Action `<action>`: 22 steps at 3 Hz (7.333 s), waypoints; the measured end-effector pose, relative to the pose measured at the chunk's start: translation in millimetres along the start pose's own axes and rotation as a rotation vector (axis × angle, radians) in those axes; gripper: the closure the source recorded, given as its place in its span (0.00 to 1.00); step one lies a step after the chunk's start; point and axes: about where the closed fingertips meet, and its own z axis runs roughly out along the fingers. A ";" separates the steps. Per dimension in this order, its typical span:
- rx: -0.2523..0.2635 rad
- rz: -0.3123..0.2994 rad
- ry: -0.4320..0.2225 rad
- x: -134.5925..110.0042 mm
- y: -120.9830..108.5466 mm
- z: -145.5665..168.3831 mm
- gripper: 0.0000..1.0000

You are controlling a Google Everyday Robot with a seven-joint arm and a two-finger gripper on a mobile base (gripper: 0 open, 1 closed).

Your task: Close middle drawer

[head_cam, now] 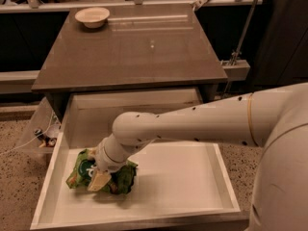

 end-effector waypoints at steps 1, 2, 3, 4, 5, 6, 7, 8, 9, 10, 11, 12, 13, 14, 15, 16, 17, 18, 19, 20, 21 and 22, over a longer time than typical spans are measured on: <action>-0.006 0.015 0.011 3.1 0.0 0.6 0.89; -0.003 0.019 0.014 2.0 -1.9 -4.1 1.00; 0.005 0.009 0.060 -5.8 -6.5 -35.7 1.00; 0.037 -0.012 0.081 -19.4 -10.3 -87.5 1.00; 0.081 -0.006 0.071 -19.2 -15.8 -129.4 1.00; 0.113 0.009 0.068 -15.2 -21.5 -161.3 1.00; 0.133 0.016 0.086 -15.9 -28.0 -187.2 1.00; 0.166 -0.015 0.123 -33.4 -41.2 -219.5 1.00; 0.213 -0.076 0.195 -70.7 -58.4 -262.9 1.00; 0.257 -0.134 0.252 -106.6 -72.1 -299.4 1.00; 0.281 -0.175 0.292 -134.2 -91.4 -323.4 1.00; 0.279 -0.201 0.327 -153.4 -115.6 -327.7 1.00; 0.229 -0.213 0.313 -157.9 -142.8 -302.5 1.00; 0.155 -0.203 0.310 -149.4 -165.1 -266.3 1.00; 0.086 -0.184 0.318 -131.2 -174.3 -234.5 1.00; 0.048 -0.162 0.332 -116.4 -174.5 -223.1 1.00; 0.034 -0.149 0.341 -111.3 -174.0 -222.3 1.00; 0.020 -0.134 0.348 -106.4 -173.2 -221.5 1.00; 0.015 -0.120 0.357 -101.8 -171.6 -223.4 1.00; 0.056 -0.095 0.363 -94.6 -161.4 -246.4 1.00; 0.113 -0.062 0.343 -85.7 -149.9 -272.4 1.00; 0.117 -0.060 0.343 -84.5 -149.6 -274.3 1.00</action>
Offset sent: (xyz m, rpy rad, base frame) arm 0.0185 -0.0298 0.0316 -0.0552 0.0114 -0.0550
